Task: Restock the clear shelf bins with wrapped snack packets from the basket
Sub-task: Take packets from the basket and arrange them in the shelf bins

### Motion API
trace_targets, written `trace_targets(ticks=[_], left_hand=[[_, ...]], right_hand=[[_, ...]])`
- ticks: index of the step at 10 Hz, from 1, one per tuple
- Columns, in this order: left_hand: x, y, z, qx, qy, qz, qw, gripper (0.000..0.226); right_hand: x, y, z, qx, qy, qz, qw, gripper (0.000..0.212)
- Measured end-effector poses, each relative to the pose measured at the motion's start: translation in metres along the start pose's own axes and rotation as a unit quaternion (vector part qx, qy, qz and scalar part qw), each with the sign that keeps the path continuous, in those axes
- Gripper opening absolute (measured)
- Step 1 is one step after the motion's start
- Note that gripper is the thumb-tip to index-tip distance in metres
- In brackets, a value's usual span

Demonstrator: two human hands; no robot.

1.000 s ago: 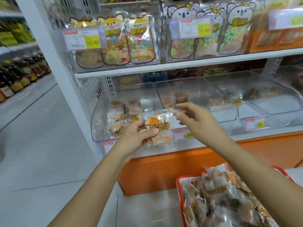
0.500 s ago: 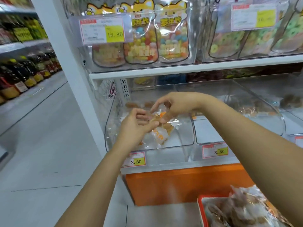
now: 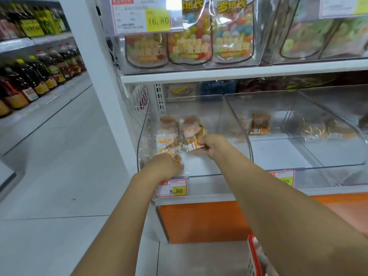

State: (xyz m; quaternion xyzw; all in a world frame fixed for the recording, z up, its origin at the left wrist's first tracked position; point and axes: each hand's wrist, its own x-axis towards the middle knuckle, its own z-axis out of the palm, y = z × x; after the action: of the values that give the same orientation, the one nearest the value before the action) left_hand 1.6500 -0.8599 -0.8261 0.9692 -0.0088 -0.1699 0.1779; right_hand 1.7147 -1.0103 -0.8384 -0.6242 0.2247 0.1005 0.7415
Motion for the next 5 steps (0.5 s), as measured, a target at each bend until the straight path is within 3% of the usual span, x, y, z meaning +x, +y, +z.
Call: trace_targets(ticks=[1, 2, 3, 4, 5], left_hand=[[0.001, 0.003, -0.003, 0.0, -0.04, 0.009, 0.999, 0.044], [0.003, 0.003, -0.001, 0.016, -0.033, 0.0, 0.999, 0.041], [0.004, 0.001, 0.002, 0.024, -0.012, -0.012, 1.0, 0.041], [0.004, 0.003, 0.002, 0.025, 0.001, -0.027, 0.999, 0.04], [0.004, 0.004, 0.002, 0.036, -0.003, -0.031, 0.999, 0.041]], right_hand=[[0.005, 0.007, -0.002, -0.138, 0.013, -0.01, 0.99, 0.032], [0.0, 0.007, -0.001, -0.243, 0.037, -0.012, 0.969, 0.026], [-0.005, 0.007, 0.006, -0.382, 0.008, -0.009, 0.924, 0.016], [0.016, 0.015, 0.014, -0.506, 0.044, -0.028, 0.861, 0.026], [0.023, 0.01, 0.023, -0.5, 0.074, -0.084, 0.859, 0.012]])
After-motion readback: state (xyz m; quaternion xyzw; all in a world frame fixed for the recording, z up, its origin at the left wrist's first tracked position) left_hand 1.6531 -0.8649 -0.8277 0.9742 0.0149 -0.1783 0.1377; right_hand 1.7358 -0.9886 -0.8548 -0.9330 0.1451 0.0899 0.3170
